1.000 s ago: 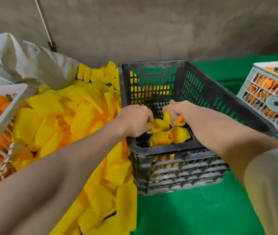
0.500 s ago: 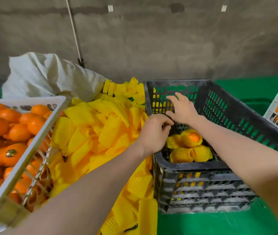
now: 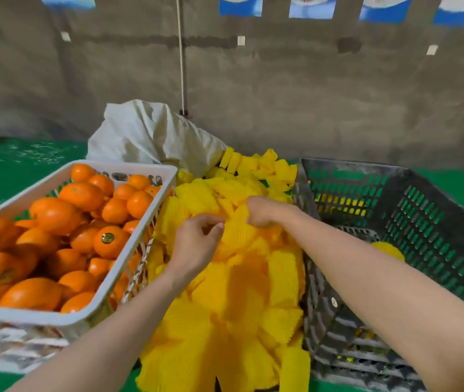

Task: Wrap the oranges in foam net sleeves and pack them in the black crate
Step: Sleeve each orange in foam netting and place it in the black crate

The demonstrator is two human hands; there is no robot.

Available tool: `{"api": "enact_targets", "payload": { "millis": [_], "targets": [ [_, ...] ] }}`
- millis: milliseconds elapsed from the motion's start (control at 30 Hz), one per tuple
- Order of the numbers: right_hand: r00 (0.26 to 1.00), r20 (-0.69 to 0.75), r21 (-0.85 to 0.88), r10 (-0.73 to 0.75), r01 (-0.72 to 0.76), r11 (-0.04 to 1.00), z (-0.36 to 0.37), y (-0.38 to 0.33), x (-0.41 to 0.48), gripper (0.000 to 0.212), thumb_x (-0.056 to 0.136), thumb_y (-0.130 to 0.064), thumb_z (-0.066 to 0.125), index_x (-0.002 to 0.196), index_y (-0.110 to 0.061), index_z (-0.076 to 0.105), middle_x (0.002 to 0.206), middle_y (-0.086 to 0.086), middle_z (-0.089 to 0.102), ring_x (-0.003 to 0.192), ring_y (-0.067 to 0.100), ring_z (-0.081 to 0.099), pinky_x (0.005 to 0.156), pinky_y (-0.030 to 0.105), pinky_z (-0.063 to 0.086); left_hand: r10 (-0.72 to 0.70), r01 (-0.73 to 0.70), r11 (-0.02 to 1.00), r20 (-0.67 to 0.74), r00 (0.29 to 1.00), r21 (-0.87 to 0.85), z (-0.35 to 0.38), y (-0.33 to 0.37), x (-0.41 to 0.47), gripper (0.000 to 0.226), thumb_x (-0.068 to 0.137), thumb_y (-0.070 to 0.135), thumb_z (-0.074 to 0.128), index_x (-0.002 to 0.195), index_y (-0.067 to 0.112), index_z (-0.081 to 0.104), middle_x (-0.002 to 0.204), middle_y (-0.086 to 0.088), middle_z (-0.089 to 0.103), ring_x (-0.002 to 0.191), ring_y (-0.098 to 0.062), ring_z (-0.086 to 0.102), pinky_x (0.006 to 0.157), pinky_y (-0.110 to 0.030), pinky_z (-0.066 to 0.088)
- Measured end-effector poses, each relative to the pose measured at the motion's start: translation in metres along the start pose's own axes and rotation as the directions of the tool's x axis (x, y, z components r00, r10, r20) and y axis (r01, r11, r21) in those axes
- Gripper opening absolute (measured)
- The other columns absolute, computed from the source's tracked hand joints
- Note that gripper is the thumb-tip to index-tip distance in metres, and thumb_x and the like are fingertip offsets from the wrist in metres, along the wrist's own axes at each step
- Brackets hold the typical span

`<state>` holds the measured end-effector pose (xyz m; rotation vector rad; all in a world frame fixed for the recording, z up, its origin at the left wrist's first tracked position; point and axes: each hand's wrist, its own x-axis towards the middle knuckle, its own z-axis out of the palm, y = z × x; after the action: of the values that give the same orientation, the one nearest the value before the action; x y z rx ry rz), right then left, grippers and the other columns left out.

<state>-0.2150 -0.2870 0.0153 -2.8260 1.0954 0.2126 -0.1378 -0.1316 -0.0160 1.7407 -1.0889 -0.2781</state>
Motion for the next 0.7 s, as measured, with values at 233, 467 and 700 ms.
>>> {"api": "enact_targets", "payload": {
  "millis": [233, 467, 700],
  "targets": [
    [0.949, -0.138, 0.285, 0.283, -0.236, 0.929, 0.04, -0.018, 0.016, 0.05, 0.088, -0.037, 0.061, 0.118, 0.002, 0.05, 0.127, 0.021, 0.053, 0.117, 0.035, 0.051, 0.085, 0.035, 0.043, -0.046, 0.044, 0.999, -0.094, 0.995, -0.024, -0.073, -0.03, -0.006, 0.013, 0.094, 0.018, 0.059, 0.098, 0.013, 0.07, 0.096, 0.0, 0.068, 0.088, -0.014, 0.063, 0.073, -0.026, 0.051],
    [0.95, -0.266, 0.245, 0.165, -0.099, 0.965, 0.036, -0.032, -0.013, 0.032, 0.093, -0.026, 0.054, 0.12, -0.01, 0.047, 0.117, 0.021, 0.057, 0.109, 0.037, 0.053, 0.073, 0.035, 0.037, -0.057, 0.067, 0.996, -0.166, 0.985, 0.06, -0.126, -0.063, 0.008, 0.018, 0.095, 0.009, 0.054, 0.106, 0.01, 0.068, 0.104, -0.005, 0.068, 0.096, -0.017, 0.061, 0.078, -0.025, 0.047],
    [0.953, -0.285, 0.151, -0.107, 0.155, 0.976, -0.001, -0.06, -0.056, 0.032, 0.097, -0.022, 0.046, 0.127, -0.01, 0.052, 0.13, 0.011, 0.053, 0.122, 0.029, 0.045, 0.092, 0.031, 0.033, -0.374, 0.347, 0.818, -0.034, 0.927, 0.459, -0.161, -0.108, 0.04, 0.008, 0.086, 0.01, 0.063, 0.091, 0.009, 0.058, 0.088, -0.01, 0.058, 0.074, -0.019, 0.057, 0.056, -0.025, 0.045]
  ]
}}
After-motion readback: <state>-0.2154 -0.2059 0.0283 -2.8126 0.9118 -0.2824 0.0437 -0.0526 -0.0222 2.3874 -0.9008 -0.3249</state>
